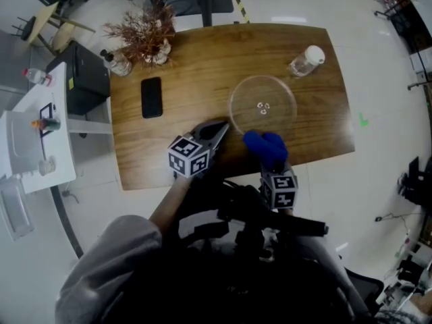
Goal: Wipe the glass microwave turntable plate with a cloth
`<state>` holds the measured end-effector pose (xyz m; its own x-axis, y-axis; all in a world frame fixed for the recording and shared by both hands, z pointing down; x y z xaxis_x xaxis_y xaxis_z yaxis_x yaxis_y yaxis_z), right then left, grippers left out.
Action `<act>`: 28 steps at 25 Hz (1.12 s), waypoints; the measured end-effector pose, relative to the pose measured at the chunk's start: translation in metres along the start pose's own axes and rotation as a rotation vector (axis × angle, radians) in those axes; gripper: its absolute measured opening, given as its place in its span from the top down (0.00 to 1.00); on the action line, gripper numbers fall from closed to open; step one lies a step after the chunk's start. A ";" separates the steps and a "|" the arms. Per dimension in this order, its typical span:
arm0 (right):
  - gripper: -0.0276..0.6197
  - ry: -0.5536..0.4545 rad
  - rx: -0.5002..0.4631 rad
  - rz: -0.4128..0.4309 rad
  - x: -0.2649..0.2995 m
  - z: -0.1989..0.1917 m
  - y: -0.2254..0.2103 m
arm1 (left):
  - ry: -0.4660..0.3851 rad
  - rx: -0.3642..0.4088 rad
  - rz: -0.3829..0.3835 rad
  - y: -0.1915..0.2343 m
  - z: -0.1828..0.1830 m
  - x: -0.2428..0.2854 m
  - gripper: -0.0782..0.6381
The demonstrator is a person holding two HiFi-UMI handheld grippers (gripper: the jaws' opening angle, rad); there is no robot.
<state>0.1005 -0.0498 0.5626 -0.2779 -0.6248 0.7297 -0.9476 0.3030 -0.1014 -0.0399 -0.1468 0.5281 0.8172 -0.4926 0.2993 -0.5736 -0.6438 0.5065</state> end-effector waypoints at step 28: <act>0.81 -0.211 0.012 0.004 -0.127 -0.079 -0.031 | -0.001 0.069 0.037 -0.153 -0.103 -0.042 0.89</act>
<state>0.1773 0.0776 0.5264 -0.3072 -0.7608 0.5717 -0.9479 0.2978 -0.1131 0.0190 0.0329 0.5219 0.7956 -0.5170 0.3159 -0.6056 -0.6641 0.4384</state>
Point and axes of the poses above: the fingertips, and each gripper's own axes: x forward along the fingers, y to its left, z out of its top, the point moved 2 cm from there along -x, backward along the fingers, and after that the axes turned 3 degrees about -x, right-handed, at the moved point
